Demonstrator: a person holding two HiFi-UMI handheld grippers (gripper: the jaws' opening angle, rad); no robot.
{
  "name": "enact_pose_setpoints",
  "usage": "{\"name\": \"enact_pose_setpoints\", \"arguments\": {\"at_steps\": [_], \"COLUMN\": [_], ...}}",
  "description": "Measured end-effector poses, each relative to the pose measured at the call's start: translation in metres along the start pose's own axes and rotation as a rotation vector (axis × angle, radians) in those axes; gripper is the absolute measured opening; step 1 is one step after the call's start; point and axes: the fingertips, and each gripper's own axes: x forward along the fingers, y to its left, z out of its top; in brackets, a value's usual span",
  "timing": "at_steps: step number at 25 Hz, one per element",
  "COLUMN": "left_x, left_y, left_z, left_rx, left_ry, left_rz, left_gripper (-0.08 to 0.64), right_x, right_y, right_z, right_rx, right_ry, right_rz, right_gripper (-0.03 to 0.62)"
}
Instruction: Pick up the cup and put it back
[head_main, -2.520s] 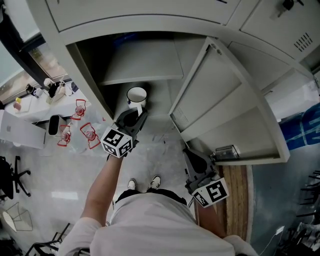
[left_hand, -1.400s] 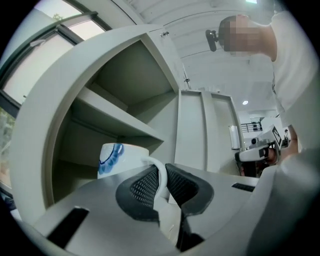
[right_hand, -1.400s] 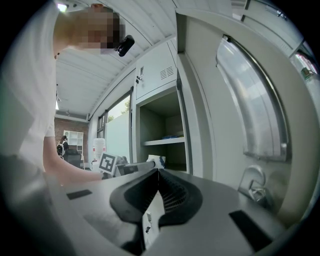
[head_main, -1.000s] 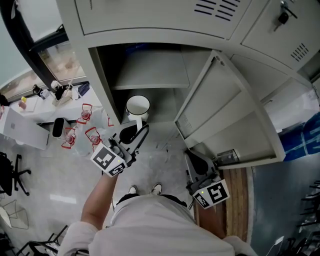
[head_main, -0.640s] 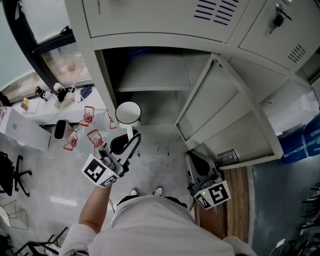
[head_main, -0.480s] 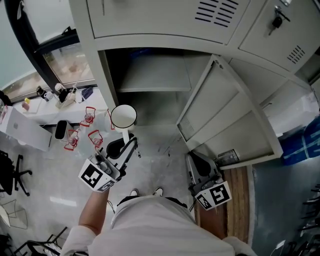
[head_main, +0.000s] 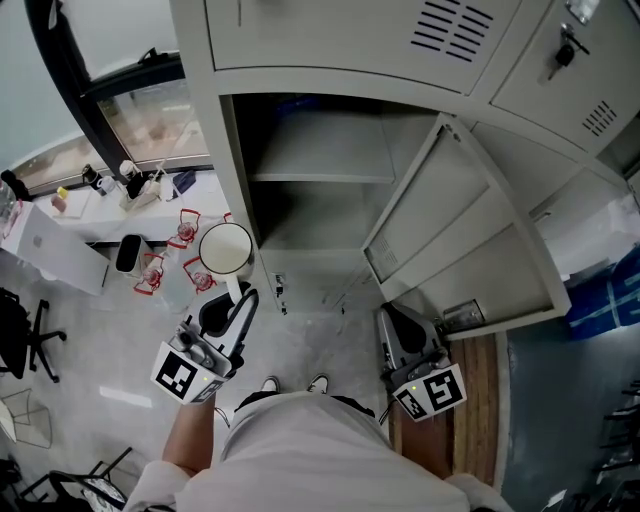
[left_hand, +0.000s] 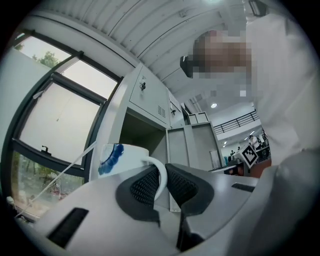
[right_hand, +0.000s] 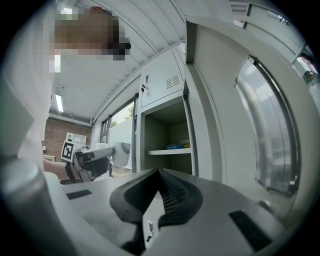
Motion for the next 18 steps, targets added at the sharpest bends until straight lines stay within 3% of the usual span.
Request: {"name": "enact_pose_setpoints", "arguments": {"at_steps": [18], "left_x": [-0.061], "left_y": [0.001], "left_z": [0.022], "left_rx": [0.038], "left_ry": [0.013], "left_rz": [0.129], "left_gripper": [0.060], "right_x": [0.006], "right_y": [0.005], "right_z": [0.005], "right_rx": [0.000], "right_ry": [-0.007], "right_rz": [0.012], "right_gripper": [0.018]}}
